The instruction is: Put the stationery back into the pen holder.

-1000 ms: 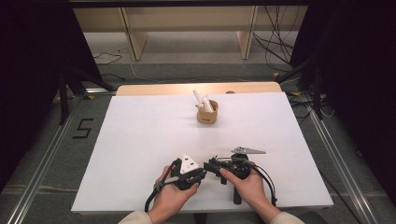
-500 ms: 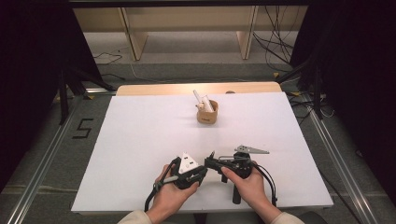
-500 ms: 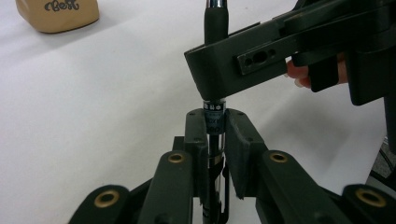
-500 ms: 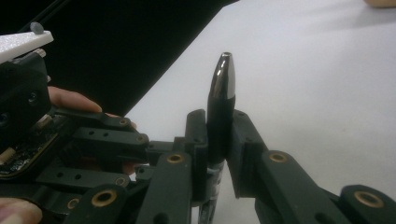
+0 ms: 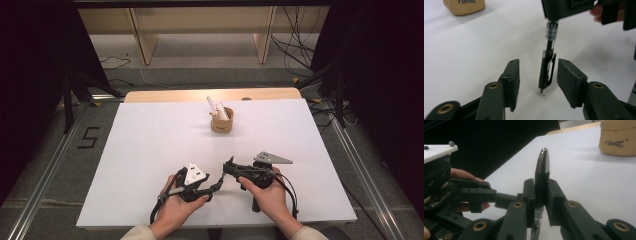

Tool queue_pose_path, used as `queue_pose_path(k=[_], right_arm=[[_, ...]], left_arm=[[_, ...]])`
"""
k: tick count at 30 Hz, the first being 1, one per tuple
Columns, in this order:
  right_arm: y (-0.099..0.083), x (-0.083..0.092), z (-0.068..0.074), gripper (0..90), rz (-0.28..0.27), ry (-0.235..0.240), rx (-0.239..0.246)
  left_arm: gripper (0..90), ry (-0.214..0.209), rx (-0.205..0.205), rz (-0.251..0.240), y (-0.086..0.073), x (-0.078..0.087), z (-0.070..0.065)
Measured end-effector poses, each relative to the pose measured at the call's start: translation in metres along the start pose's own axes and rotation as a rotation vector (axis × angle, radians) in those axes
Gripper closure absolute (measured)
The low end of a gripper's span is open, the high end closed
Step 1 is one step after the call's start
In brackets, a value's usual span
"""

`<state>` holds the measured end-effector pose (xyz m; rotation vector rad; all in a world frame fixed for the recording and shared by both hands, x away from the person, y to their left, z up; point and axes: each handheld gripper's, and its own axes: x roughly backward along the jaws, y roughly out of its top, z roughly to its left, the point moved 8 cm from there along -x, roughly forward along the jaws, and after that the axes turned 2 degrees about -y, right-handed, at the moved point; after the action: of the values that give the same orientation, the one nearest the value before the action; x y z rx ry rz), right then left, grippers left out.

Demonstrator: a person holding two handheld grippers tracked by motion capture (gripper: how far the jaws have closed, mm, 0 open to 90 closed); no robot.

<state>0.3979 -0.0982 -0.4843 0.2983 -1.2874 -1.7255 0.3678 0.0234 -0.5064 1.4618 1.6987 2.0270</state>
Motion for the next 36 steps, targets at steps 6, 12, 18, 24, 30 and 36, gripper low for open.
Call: queue_pose_path(k=[6,12,18,24,30,36], right_arm=[[0.013,0.003,-0.010,79.8,-0.034,-0.043,0.045],[0.023,0.006,-0.020,79.7,-0.061,-0.081,0.074],[0.032,0.007,-0.026,79.7,-0.084,-0.102,0.083],[0.038,0.005,-0.031,79.7,-0.094,-0.121,0.092],[0.045,0.003,-0.036,79.7,-0.105,-0.136,0.097],[0.056,0.001,-0.044,79.7,-0.128,-0.162,0.104]], left_arm=[[41.6,0.005,-0.012,0.025,-0.008,0.002,0.010],[37.9,0.030,-0.058,0.054,-0.017,0.005,0.022],[36.4,0.021,-0.056,0.059,-0.020,0.008,0.027],[35.2,0.032,-0.051,0.064,-0.024,0.013,0.034],[32.4,0.041,-0.041,0.068,-0.029,0.015,0.039],[31.6,0.036,-0.037,0.082,-0.033,0.016,0.041]])
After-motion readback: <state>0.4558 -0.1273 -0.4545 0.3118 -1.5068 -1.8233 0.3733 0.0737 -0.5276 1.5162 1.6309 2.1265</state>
